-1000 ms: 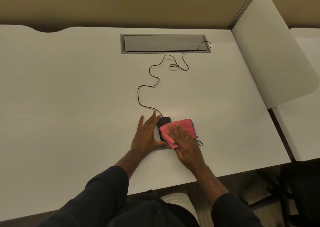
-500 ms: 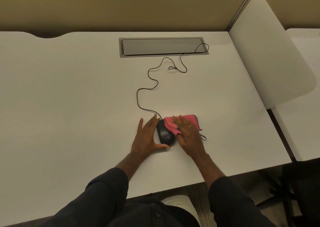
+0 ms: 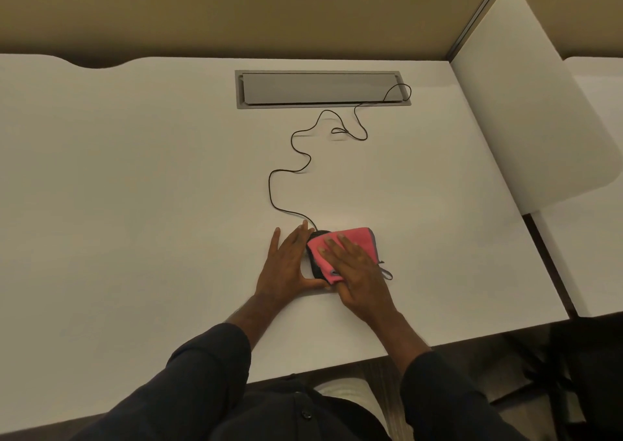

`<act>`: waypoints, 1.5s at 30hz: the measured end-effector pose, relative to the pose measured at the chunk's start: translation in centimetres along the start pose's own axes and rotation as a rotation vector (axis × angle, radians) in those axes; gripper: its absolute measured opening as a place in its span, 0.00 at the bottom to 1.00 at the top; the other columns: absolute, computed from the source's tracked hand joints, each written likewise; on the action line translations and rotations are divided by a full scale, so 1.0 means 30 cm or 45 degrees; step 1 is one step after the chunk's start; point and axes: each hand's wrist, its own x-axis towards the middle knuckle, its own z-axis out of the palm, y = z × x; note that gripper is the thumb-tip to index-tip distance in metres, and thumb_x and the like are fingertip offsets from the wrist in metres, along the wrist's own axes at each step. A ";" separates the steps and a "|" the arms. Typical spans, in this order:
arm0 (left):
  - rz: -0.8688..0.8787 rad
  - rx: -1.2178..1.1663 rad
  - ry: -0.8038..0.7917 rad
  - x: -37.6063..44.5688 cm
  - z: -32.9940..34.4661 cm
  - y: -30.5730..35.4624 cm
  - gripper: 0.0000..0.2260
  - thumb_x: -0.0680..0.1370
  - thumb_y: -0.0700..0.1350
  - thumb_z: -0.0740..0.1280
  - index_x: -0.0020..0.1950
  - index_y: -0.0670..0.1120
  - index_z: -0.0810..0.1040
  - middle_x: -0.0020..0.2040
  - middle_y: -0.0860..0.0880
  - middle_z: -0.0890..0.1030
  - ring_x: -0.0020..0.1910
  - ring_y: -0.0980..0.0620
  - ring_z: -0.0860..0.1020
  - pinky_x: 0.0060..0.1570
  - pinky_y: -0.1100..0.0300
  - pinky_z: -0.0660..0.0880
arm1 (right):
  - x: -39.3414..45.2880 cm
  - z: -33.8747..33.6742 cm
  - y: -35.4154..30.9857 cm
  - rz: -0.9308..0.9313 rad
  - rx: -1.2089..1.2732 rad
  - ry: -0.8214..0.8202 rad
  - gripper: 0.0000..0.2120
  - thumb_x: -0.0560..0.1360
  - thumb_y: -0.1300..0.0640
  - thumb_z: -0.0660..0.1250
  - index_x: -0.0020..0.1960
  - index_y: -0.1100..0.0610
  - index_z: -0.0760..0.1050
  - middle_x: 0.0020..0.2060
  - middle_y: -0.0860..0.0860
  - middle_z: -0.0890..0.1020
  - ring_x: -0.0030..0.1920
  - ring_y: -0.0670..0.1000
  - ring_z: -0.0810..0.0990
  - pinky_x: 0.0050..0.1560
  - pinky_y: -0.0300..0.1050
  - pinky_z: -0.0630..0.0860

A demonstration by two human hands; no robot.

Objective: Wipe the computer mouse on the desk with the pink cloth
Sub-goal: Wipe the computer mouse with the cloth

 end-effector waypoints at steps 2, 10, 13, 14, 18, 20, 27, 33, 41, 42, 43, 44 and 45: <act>-0.014 -0.014 0.004 -0.001 0.002 0.004 0.54 0.63 0.81 0.60 0.79 0.47 0.57 0.79 0.48 0.60 0.78 0.53 0.58 0.78 0.45 0.41 | -0.035 0.004 -0.011 -0.030 -0.032 -0.019 0.30 0.77 0.60 0.64 0.77 0.55 0.61 0.76 0.51 0.62 0.77 0.53 0.57 0.77 0.56 0.52; -0.021 -0.030 0.006 -0.001 0.005 -0.002 0.54 0.63 0.81 0.59 0.79 0.48 0.55 0.79 0.49 0.61 0.78 0.54 0.58 0.78 0.44 0.42 | -0.160 0.000 -0.021 0.011 -0.035 -0.006 0.30 0.76 0.62 0.64 0.77 0.54 0.61 0.76 0.49 0.63 0.77 0.55 0.58 0.76 0.56 0.54; -0.016 -0.010 0.002 0.000 0.003 -0.004 0.55 0.63 0.81 0.59 0.79 0.47 0.57 0.79 0.48 0.60 0.78 0.53 0.57 0.78 0.45 0.41 | -0.178 0.001 -0.009 0.138 -0.004 0.064 0.28 0.77 0.61 0.62 0.76 0.56 0.63 0.75 0.50 0.65 0.76 0.55 0.60 0.75 0.59 0.59; -0.012 -0.005 -0.002 0.000 0.002 -0.006 0.55 0.62 0.81 0.59 0.79 0.46 0.57 0.79 0.48 0.60 0.78 0.52 0.57 0.78 0.46 0.40 | -0.178 0.001 -0.002 0.185 0.006 0.085 0.27 0.77 0.61 0.62 0.75 0.57 0.64 0.74 0.51 0.67 0.76 0.55 0.61 0.73 0.61 0.61; -0.003 0.019 -0.023 0.002 0.002 -0.010 0.56 0.62 0.79 0.63 0.79 0.46 0.56 0.79 0.47 0.60 0.78 0.52 0.57 0.77 0.46 0.40 | -0.139 -0.004 0.020 0.278 0.043 0.161 0.27 0.76 0.62 0.65 0.75 0.57 0.65 0.73 0.52 0.68 0.75 0.54 0.63 0.71 0.63 0.64; -0.001 0.023 -0.026 0.003 0.003 -0.011 0.56 0.62 0.79 0.63 0.79 0.46 0.57 0.79 0.47 0.60 0.78 0.52 0.57 0.77 0.45 0.40 | -0.092 -0.016 0.027 0.307 0.071 0.194 0.28 0.76 0.63 0.65 0.75 0.57 0.64 0.73 0.52 0.68 0.75 0.54 0.64 0.72 0.62 0.63; -0.005 0.042 -0.053 0.005 0.001 -0.014 0.57 0.62 0.79 0.63 0.80 0.45 0.55 0.80 0.48 0.58 0.79 0.53 0.55 0.77 0.47 0.38 | 0.117 -0.045 0.025 0.445 0.112 0.084 0.23 0.78 0.59 0.64 0.73 0.57 0.69 0.69 0.53 0.74 0.72 0.55 0.69 0.71 0.59 0.65; 0.003 -0.025 -0.020 0.007 -0.005 -0.003 0.55 0.63 0.77 0.65 0.80 0.45 0.55 0.79 0.48 0.60 0.78 0.52 0.58 0.77 0.44 0.42 | 0.194 -0.026 -0.043 0.356 0.056 -0.101 0.24 0.80 0.55 0.62 0.75 0.56 0.66 0.72 0.53 0.71 0.74 0.57 0.65 0.73 0.57 0.61; 0.018 -0.073 0.046 -0.004 -0.006 0.008 0.53 0.64 0.76 0.66 0.79 0.48 0.53 0.78 0.46 0.63 0.76 0.51 0.62 0.77 0.41 0.46 | 0.053 -0.019 -0.063 0.117 -0.030 -0.051 0.27 0.76 0.60 0.65 0.75 0.56 0.65 0.74 0.51 0.66 0.76 0.56 0.59 0.75 0.57 0.57; 0.018 -0.078 0.045 -0.004 -0.005 0.006 0.52 0.64 0.77 0.65 0.79 0.49 0.55 0.78 0.47 0.62 0.77 0.51 0.62 0.77 0.41 0.46 | 0.036 -0.018 -0.061 0.096 -0.038 -0.054 0.28 0.76 0.60 0.64 0.75 0.55 0.65 0.75 0.50 0.65 0.77 0.55 0.58 0.76 0.56 0.55; 0.020 -0.082 0.047 -0.004 -0.003 0.004 0.52 0.64 0.78 0.64 0.79 0.49 0.57 0.78 0.48 0.62 0.77 0.52 0.61 0.77 0.41 0.46 | 0.020 -0.017 -0.057 0.079 -0.043 -0.062 0.27 0.77 0.59 0.63 0.75 0.55 0.64 0.75 0.50 0.64 0.77 0.55 0.57 0.76 0.57 0.55; 0.022 -0.083 0.052 -0.005 0.000 0.001 0.51 0.64 0.78 0.64 0.78 0.49 0.59 0.79 0.48 0.61 0.77 0.53 0.61 0.77 0.41 0.46 | 0.004 -0.016 -0.053 0.067 -0.047 -0.071 0.26 0.78 0.59 0.62 0.76 0.55 0.64 0.75 0.50 0.64 0.77 0.55 0.57 0.76 0.59 0.55; 0.022 -0.079 0.058 -0.005 0.002 0.000 0.52 0.64 0.79 0.63 0.78 0.49 0.59 0.79 0.48 0.61 0.77 0.53 0.61 0.77 0.42 0.46 | -0.011 -0.015 -0.049 0.061 -0.052 -0.079 0.26 0.78 0.58 0.61 0.76 0.55 0.64 0.75 0.50 0.64 0.77 0.55 0.56 0.75 0.60 0.56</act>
